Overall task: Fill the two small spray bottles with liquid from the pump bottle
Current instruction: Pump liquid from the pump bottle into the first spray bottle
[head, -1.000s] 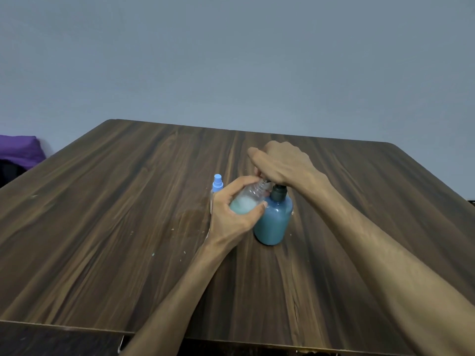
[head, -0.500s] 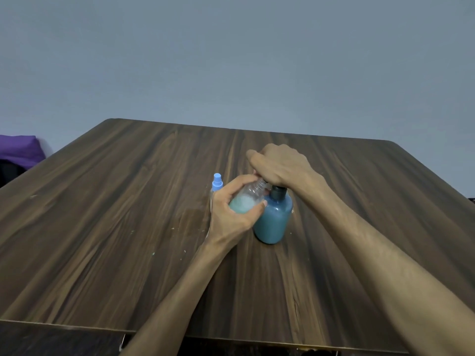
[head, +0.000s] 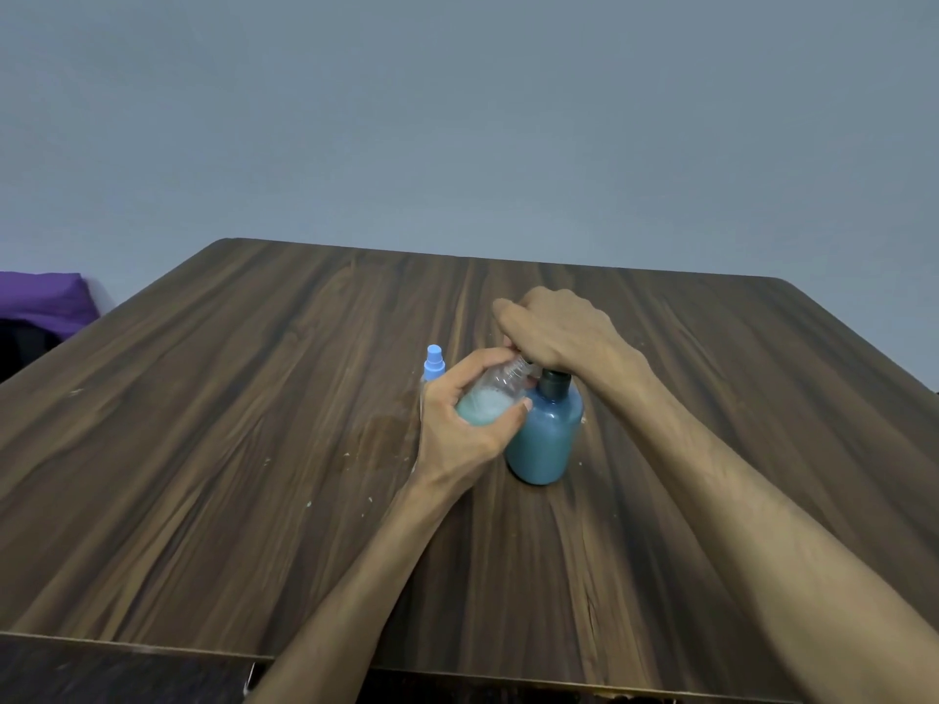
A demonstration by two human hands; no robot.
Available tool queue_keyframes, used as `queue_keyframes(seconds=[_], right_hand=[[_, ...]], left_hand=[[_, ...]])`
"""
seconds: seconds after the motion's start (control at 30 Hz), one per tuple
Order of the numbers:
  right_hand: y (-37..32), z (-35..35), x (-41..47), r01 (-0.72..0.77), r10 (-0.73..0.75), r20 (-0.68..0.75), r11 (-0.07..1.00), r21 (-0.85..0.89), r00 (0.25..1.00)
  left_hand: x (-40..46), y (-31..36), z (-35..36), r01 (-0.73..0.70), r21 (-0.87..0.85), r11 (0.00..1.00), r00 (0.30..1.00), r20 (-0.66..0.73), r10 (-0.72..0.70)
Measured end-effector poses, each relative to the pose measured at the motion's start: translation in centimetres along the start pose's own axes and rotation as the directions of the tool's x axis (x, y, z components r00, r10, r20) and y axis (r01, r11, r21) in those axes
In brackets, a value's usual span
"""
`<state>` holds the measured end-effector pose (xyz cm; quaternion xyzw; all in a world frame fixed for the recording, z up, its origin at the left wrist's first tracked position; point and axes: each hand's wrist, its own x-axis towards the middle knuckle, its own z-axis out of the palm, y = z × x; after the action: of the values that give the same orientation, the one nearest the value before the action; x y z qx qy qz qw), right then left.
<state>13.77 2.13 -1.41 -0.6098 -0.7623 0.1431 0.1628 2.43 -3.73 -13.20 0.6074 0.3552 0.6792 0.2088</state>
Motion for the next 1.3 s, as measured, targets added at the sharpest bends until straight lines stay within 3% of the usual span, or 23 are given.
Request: queue_keyframes(seconds=[0.17, 0.3, 0.43, 0.6, 0.77, 0.87, 1.3], right_hand=[[0.04, -0.16, 0.09, -0.002, 0.003, -0.04, 0.999, 0.046, 0.999], [0.07, 0.2, -0.07, -0.01, 0.011, 0.046, 1.0, -0.027, 0.999], [-0.02, -0.45, 0.21, -0.002, 0.002, 0.003, 0.999, 0.039, 1.0], [0.0, 0.02, 0.09, -0.007, 0.01, 0.071, 0.999, -0.035, 0.997], [0.04, -0.61, 0.29, -0.008, 0.006, 0.045, 0.999, 0.049, 0.999], [0.06, 0.13, 0.19, -0.02, 0.02, 0.074, 1.0, 0.0, 0.997], [0.27, -0.2, 0.22, -0.041, 0.041, 0.009, 0.998, 0.055, 0.999]], left_hand=[[-0.02, -0.03, -0.09, -0.021, 0.011, 1.0, 1.0, 0.003, 0.021], [-0.02, -0.1, -0.01, 0.001, 0.009, 1.0, 1.0, -0.014, 0.0], [-0.08, -0.06, 0.0, -0.012, 0.014, 1.0, 1.0, -0.013, 0.012], [-0.02, 0.04, 0.06, -0.009, 0.011, 1.0, 1.0, -0.004, 0.009], [-0.08, 0.08, 0.02, -0.027, 0.017, 1.0, 1.0, -0.008, 0.027], [-0.07, -0.18, -0.02, -0.02, 0.027, 0.999, 1.0, -0.013, 0.021], [-0.07, -0.39, 0.02, -0.001, 0.023, 1.0, 1.0, -0.014, 0.001]])
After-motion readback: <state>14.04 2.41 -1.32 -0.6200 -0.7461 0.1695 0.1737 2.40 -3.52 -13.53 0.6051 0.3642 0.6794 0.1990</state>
